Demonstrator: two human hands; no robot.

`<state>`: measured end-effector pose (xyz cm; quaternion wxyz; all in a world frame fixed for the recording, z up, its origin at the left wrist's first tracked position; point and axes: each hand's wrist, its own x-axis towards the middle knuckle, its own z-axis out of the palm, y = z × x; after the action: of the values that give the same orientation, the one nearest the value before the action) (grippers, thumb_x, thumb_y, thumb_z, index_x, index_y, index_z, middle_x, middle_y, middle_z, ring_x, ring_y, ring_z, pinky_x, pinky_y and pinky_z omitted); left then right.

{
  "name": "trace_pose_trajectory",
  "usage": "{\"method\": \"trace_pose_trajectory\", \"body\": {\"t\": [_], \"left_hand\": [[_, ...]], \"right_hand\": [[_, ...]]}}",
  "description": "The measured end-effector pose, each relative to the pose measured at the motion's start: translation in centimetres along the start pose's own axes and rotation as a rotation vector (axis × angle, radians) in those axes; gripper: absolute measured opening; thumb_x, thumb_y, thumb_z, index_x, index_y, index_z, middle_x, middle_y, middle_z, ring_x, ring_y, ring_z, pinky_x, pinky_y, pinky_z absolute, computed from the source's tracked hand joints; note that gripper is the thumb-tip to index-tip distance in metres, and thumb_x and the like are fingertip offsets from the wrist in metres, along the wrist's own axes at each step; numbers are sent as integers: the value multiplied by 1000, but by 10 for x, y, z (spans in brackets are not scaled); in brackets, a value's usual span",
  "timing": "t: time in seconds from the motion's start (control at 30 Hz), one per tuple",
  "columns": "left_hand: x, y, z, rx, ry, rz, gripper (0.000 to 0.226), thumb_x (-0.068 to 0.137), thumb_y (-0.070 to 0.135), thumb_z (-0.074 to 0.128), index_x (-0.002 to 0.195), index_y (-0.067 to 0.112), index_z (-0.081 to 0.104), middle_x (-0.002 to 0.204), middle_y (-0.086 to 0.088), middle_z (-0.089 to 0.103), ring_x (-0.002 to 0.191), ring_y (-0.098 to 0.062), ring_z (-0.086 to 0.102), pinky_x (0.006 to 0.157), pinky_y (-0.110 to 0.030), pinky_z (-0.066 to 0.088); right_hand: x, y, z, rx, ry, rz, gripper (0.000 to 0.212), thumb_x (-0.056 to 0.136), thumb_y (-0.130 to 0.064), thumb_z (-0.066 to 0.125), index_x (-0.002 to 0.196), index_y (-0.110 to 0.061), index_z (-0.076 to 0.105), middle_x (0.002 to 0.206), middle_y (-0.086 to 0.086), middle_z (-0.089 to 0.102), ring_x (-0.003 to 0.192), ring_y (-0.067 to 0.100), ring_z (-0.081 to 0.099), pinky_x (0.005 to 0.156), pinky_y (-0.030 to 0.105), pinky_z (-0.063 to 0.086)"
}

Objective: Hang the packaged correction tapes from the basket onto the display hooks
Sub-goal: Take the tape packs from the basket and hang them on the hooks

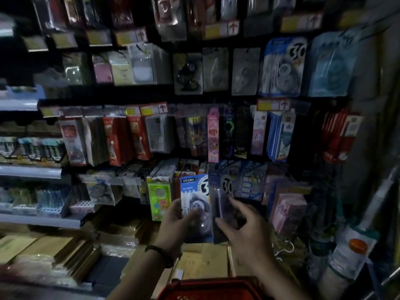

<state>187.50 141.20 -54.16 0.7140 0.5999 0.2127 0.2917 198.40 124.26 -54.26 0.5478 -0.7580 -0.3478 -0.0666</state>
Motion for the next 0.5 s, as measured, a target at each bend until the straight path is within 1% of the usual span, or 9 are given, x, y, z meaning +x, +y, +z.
{"method": "trace_pose_trajectory", "body": {"t": [0.07, 0.13, 0.2, 0.27, 0.33, 0.4, 0.5], "left_hand": [[6, 16, 12, -14, -36, 50, 41, 94, 10, 74, 132, 17, 62, 124, -15, 75, 113, -37, 74, 95, -64, 59], [12, 33, 27, -37, -71, 79, 40, 96, 4, 70, 132, 17, 62, 125, -12, 75, 114, -35, 74, 95, -62, 59], [16, 51, 42, -47, -111, 96, 42, 93, 5, 73, 131, 21, 64, 126, -10, 75, 115, -34, 74, 94, -62, 60], [21, 67, 55, -36, -121, 124, 47, 84, 13, 80, 128, 23, 67, 125, -10, 76, 114, -34, 74, 94, -62, 60], [27, 83, 66, -29, -113, 150, 50, 78, 17, 84, 126, 22, 69, 119, -8, 79, 112, -32, 75, 96, -61, 59], [35, 97, 78, -17, -139, 155, 51, 77, 17, 86, 126, 21, 72, 119, -9, 79, 113, -32, 75, 99, -61, 58], [49, 122, 99, 6, -151, 166, 43, 81, 15, 86, 122, 19, 75, 117, -9, 80, 111, -32, 76, 100, -59, 58]], "right_hand": [[12, -12, -9, -97, 4, -32, 70, 82, -49, 86, 145, -38, 57, 122, -27, 54, 108, -9, 54, 91, 9, 45], [27, -22, -18, -188, 13, -69, 73, 84, -51, 82, 150, -35, 53, 128, -20, 53, 117, 0, 52, 99, 16, 46], [41, -31, -27, -245, 27, -94, 75, 87, -51, 81, 153, -32, 50, 134, -16, 52, 125, 7, 51, 103, 20, 45], [55, -39, -39, -252, 21, -82, 75, 89, -51, 78, 155, -32, 46, 137, -14, 50, 128, 9, 49, 105, 22, 45], [69, -45, -52, -261, 7, -88, 74, 91, -50, 75, 156, -32, 45, 134, -14, 50, 124, 8, 50, 104, 23, 46], [84, -49, -67, -261, 15, -104, 73, 91, -48, 75, 155, -30, 46, 128, -17, 50, 117, 4, 52, 102, 22, 48], [110, -59, -89, -301, 49, -124, 73, 90, -51, 75, 155, -33, 46, 129, -19, 48, 117, 5, 53, 98, 20, 48]]}}
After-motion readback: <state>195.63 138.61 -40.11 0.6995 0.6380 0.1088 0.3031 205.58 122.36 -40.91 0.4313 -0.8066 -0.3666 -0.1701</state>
